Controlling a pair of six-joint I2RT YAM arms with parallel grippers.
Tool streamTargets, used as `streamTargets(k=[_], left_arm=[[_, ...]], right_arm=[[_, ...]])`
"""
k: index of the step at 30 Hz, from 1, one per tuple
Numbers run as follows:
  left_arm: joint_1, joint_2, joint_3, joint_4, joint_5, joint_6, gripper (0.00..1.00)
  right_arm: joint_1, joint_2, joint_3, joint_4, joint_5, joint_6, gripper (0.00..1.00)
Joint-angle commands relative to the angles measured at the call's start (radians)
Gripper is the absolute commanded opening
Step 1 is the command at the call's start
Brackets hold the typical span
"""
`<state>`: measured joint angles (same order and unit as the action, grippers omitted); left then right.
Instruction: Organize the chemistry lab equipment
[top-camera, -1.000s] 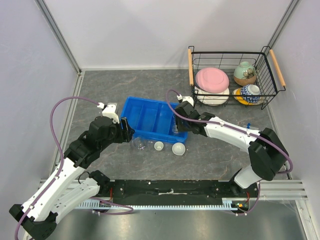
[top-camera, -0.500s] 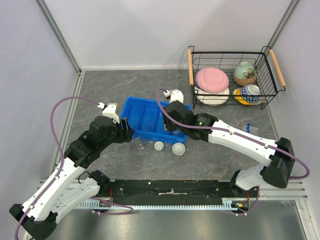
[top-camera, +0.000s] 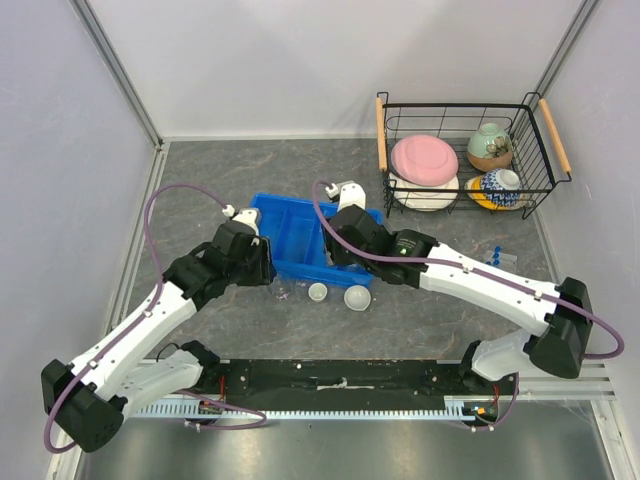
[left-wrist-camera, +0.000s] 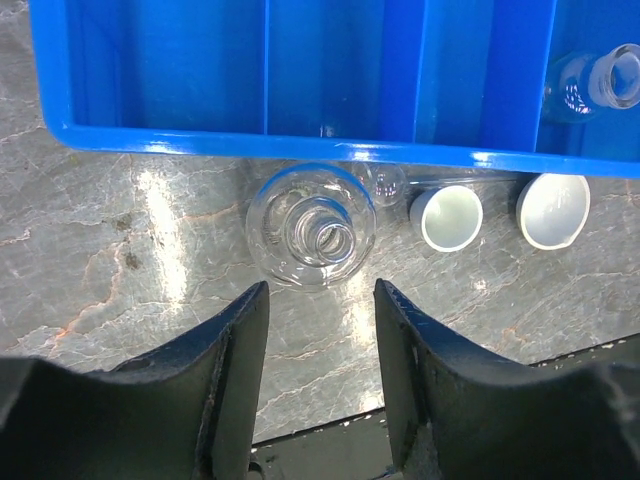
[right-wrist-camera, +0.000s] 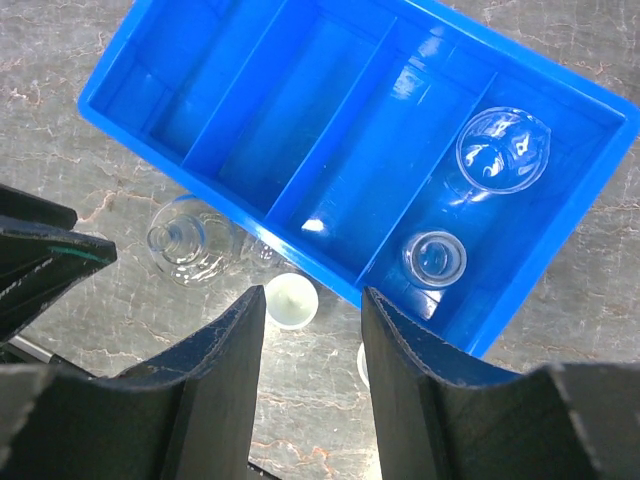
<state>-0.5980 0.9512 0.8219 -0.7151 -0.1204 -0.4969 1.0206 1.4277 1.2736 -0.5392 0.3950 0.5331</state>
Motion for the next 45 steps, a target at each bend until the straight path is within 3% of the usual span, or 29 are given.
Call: streamTargets(k=[1, 29, 36, 45], left_arm=[[-0.002, 0.014, 0.010, 0.025, -0.005, -0.071, 0.53], [-0.114, 0.304, 0.065, 0.082, -0.157, -0.138, 0.51], [-0.114, 0.345, 0.088, 0.083, -0.177, -0.124, 0.40], [-0.115, 0.350, 0.082, 0.086, -0.173, -0.126, 0.38]], right_arm=[[0.012, -0.085, -0.039, 0.015, 0.021, -0.002, 0.50], [0.018, -0.268, -0.238, 0.048, 0.002, -0.004, 0.51], [0.018, -0.293, -0.260, 0.045, 0.001, -0.002, 0.51], [0.019, -0.311, -0.272, 0.042, -0.001, -0.001, 0.51]])
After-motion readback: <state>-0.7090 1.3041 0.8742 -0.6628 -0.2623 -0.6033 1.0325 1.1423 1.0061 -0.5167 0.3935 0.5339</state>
